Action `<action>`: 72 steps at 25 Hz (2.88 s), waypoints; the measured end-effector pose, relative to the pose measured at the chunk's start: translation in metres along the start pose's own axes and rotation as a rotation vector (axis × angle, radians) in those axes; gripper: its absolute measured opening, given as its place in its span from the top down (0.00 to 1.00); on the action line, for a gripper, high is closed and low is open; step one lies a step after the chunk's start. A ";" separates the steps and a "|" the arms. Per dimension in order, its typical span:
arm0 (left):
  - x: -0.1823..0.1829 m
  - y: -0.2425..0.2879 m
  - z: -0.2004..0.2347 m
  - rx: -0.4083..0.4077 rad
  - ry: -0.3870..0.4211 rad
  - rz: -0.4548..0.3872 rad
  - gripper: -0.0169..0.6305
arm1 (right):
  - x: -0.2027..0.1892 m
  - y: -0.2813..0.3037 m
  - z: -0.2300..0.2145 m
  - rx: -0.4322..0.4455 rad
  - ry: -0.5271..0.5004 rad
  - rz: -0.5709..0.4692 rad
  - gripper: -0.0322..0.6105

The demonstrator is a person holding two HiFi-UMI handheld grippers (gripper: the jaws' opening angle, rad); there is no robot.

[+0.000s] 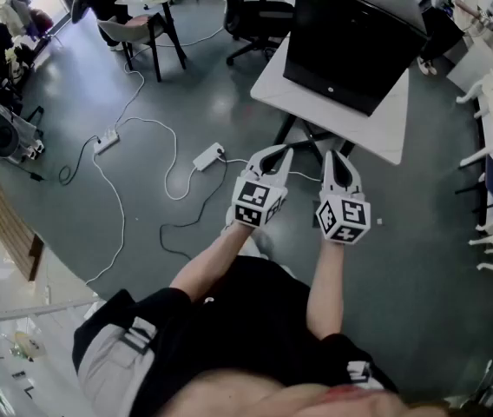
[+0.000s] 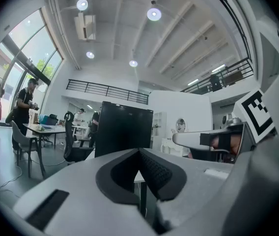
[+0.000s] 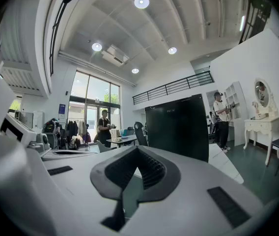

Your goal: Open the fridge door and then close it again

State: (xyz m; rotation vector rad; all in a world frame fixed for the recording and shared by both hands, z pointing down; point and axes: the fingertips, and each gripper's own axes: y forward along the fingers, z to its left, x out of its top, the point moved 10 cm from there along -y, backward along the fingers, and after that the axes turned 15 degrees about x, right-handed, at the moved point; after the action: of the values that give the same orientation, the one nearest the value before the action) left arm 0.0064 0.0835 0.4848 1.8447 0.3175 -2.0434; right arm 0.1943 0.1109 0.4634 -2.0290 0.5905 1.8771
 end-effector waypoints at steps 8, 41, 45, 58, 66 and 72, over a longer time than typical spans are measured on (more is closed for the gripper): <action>0.003 0.003 0.001 -0.012 -0.005 -0.014 0.98 | 0.001 0.006 -0.003 0.015 0.021 -0.046 0.96; 0.040 0.267 0.170 -0.174 -0.063 0.031 0.98 | 0.010 0.288 -0.097 -0.053 0.008 -0.005 0.96; 0.049 0.299 0.175 -0.211 -0.057 0.030 0.98 | 0.014 0.300 -0.112 -0.107 -0.002 -0.003 0.96; 0.092 0.373 0.181 -0.339 0.047 -0.078 0.97 | 0.130 0.343 -0.155 -0.046 -0.430 0.126 0.84; 0.125 0.440 0.200 -0.460 0.055 -0.069 0.72 | 0.194 0.382 -0.162 0.034 -0.656 0.346 0.66; 0.137 0.457 0.194 -0.528 0.116 -0.088 0.68 | 0.208 0.405 -0.159 0.006 -0.854 0.564 0.66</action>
State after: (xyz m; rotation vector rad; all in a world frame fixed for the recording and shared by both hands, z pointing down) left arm 0.0096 -0.4252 0.4081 1.6335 0.8889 -1.6877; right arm 0.1415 -0.3367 0.2903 -0.8974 0.9432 2.7580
